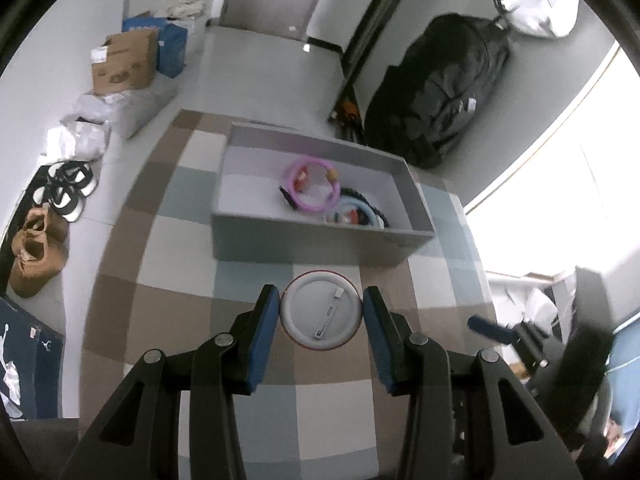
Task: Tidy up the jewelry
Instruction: 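Lift the badge with the left tool while the right tool grasps the white figurine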
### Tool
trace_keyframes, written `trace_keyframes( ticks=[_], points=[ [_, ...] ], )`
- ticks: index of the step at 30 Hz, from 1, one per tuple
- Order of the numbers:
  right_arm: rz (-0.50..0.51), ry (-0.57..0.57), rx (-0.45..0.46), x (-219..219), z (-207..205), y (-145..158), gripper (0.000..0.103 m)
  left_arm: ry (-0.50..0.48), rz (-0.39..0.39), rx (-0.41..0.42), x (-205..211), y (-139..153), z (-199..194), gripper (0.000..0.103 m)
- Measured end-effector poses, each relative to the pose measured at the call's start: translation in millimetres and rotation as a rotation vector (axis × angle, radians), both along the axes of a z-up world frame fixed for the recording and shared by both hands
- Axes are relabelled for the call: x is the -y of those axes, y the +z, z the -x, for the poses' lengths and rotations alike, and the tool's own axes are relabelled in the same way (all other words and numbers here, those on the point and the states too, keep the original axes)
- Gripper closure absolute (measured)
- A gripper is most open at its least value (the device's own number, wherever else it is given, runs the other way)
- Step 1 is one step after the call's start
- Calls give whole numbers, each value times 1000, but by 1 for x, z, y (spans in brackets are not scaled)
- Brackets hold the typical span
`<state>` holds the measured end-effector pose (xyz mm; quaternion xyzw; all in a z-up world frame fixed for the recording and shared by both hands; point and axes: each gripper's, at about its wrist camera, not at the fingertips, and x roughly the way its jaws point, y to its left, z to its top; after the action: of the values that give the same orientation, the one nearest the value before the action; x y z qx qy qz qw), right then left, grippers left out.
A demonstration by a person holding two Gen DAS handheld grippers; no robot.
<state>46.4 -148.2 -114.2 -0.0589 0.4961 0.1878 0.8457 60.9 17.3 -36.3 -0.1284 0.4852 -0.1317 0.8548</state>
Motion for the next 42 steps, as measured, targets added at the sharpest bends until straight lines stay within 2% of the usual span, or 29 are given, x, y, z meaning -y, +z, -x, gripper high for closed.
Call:
trace_keyframes(
  ticks=[4, 6, 13, 17, 23, 26, 30, 42],
  points=[
    [17, 16, 13, -5, 0, -2, 29, 13, 29, 10, -6, 3, -4, 66],
    [30, 25, 23, -9, 0, -3, 40, 17, 35, 10, -9, 3, -5, 66],
    [89, 70, 33, -25, 2, -10, 59, 16, 47, 15, -11, 7, -4, 66],
    [96, 78, 45, -28, 5, -9, 65, 11, 46, 21, -9, 8, -4, 66],
    [66, 99, 33, -33, 6, -8, 86, 2, 46, 22, -8, 9, -2, 66],
    [52, 90, 23, -32, 6, -9, 87, -1, 46, 19, -7, 9, -2, 66],
    [-17, 57, -10, -24, 1, -5, 87, -7, 42, 21, -5, 9, -1, 66],
    [-116, 0, 32, -18, -8, 21, 87, -9, 32, 31, -2, 10, -3, 66]
  ],
)
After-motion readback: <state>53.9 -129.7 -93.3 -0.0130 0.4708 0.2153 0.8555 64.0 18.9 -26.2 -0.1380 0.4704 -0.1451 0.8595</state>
